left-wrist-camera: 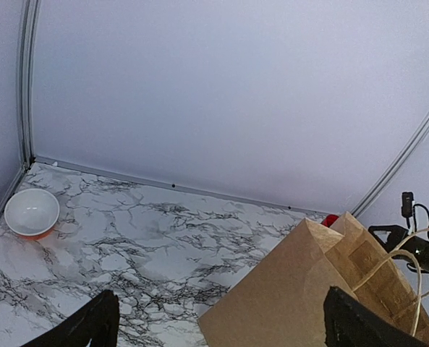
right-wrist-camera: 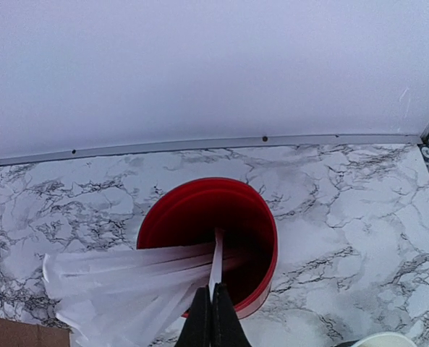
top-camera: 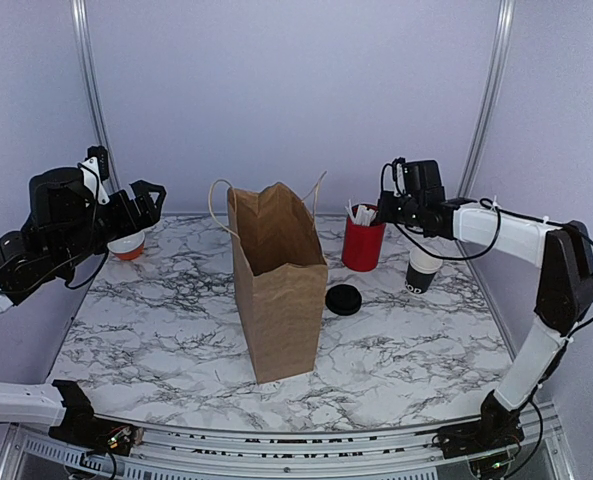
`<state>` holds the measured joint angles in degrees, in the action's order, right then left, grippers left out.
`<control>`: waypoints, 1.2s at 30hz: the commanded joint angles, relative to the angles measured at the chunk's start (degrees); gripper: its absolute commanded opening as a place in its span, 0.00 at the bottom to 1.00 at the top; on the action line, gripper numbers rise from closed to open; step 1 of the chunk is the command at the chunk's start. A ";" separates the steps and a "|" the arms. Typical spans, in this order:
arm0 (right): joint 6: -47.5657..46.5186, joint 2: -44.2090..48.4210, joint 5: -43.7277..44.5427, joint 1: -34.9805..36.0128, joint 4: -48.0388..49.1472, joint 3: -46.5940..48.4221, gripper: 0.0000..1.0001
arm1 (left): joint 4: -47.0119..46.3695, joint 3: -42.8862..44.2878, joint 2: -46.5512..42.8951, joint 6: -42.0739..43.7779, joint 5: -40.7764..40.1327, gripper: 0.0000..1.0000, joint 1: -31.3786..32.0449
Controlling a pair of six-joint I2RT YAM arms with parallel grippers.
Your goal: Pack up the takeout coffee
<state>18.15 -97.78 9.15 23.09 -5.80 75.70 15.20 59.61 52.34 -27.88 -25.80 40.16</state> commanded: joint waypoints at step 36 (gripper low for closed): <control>-9.66 19.89 6.87 8.99 -10.58 14.80 0.00 | -3.10 0.06 1.23 0.83 1.43 0.99 -0.85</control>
<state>9.54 -82.56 22.02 31.62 -19.75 90.19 14.04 59.61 53.23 -27.81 -25.39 39.68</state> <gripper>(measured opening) 0.007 0.992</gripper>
